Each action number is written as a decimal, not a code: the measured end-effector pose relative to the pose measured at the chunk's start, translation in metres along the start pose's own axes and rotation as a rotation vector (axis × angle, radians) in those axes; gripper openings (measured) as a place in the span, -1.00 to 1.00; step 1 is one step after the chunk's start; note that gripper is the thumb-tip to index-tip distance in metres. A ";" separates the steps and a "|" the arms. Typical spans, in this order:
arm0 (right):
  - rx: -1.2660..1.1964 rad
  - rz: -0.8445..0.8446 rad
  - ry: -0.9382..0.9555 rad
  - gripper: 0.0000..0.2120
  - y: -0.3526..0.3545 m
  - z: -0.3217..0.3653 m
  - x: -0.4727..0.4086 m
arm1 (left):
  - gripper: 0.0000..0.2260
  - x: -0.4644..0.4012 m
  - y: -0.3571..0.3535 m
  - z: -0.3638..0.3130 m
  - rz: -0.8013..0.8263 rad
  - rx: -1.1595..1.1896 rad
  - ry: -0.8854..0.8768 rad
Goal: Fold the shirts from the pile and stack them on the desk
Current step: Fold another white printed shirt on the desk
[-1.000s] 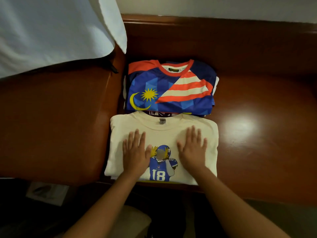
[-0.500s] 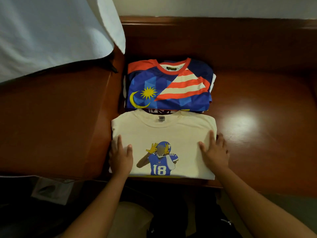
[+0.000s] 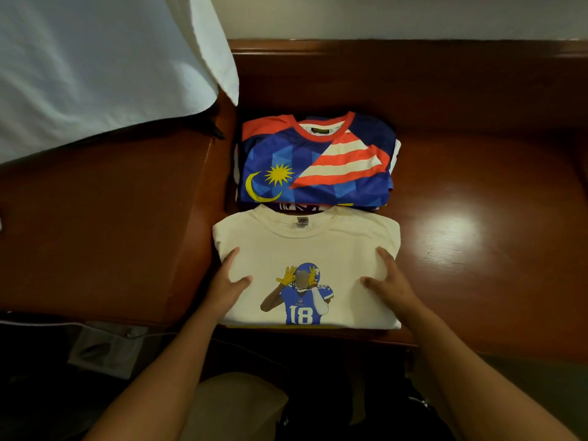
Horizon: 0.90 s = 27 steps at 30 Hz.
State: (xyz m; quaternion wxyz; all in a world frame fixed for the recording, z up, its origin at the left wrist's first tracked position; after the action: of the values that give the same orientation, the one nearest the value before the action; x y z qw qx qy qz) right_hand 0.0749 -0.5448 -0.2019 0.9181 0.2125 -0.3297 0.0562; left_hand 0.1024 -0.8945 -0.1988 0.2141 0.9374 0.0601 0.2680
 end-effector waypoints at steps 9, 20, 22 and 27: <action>-0.126 0.089 0.011 -0.25 -0.001 0.001 0.003 | -0.44 -0.005 0.002 -0.004 0.047 0.093 0.015; -0.258 0.111 0.017 -0.31 0.000 0.011 0.001 | -0.41 -0.002 -0.001 -0.008 0.120 0.310 0.137; -0.254 0.104 0.028 -0.31 -0.001 0.013 0.004 | -0.41 -0.001 -0.001 -0.009 0.103 0.274 0.126; -0.202 0.038 0.094 -0.34 0.002 0.021 0.010 | -0.40 0.007 -0.003 -0.021 0.045 0.231 0.058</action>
State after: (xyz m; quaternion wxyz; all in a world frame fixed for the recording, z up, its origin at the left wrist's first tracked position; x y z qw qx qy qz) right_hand 0.0702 -0.5521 -0.1803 0.9481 0.1095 -0.2943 0.0500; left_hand 0.0970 -0.8828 -0.1809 0.0969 0.9487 0.0757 0.2913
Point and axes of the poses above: each hand's wrist, its own x-axis away from the middle knuckle, its own y-axis out of the back of the hand, z = x × y, the point moved 4 cm from there along -x, towards the middle knuckle, and after that the axes turned 3 degrees about -y, right-handed, at the moved point
